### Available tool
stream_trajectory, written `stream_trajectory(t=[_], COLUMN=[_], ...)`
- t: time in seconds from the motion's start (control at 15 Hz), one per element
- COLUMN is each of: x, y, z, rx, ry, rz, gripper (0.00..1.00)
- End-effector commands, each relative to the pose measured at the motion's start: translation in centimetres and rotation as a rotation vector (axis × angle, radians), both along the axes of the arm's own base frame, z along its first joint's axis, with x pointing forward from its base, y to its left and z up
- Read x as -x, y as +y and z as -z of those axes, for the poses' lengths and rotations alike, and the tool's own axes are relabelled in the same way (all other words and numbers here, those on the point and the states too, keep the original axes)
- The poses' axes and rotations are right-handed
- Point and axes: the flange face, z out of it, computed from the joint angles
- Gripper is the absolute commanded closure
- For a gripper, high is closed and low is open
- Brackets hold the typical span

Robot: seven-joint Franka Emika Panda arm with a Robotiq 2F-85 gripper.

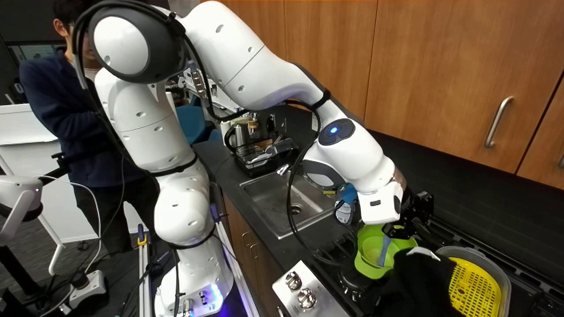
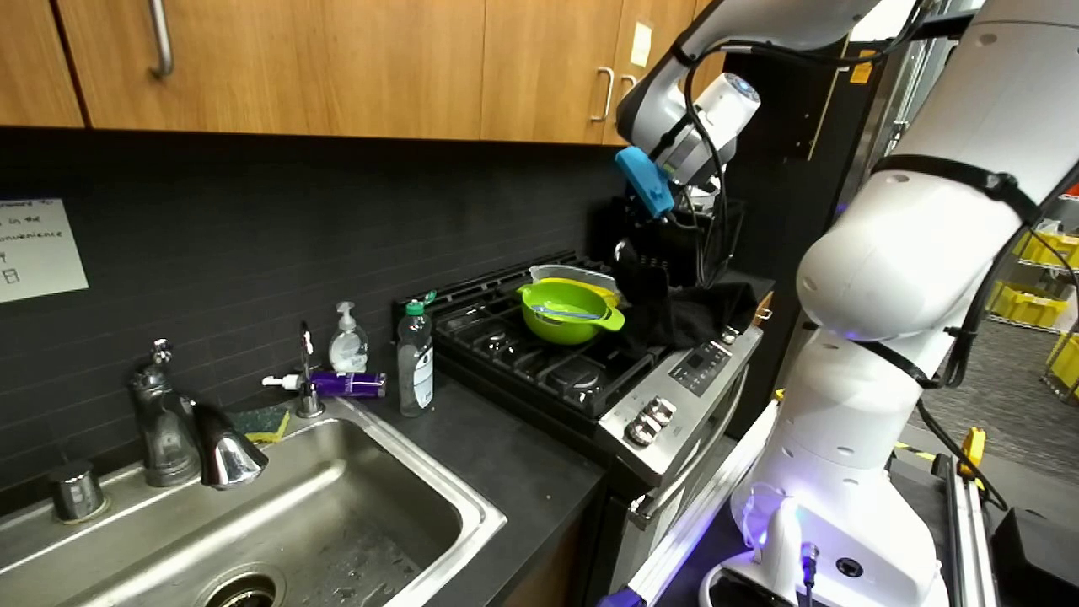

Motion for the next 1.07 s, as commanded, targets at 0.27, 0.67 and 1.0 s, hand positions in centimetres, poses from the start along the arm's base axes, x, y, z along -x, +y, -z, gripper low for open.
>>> stream_trajectory(t=[0.27, 0.67, 1.0], x=[0.6, -0.1, 1.0], y=[-0.1, -4.0, -6.6], z=[-0.1, 0.9, 1.3], rx=[-0.008, -0.105, -0.225], ry=[0.007, 0.030, 0.021], rz=[-0.017, 0.033, 0.075], gripper=[0.19, 0.00, 0.00])
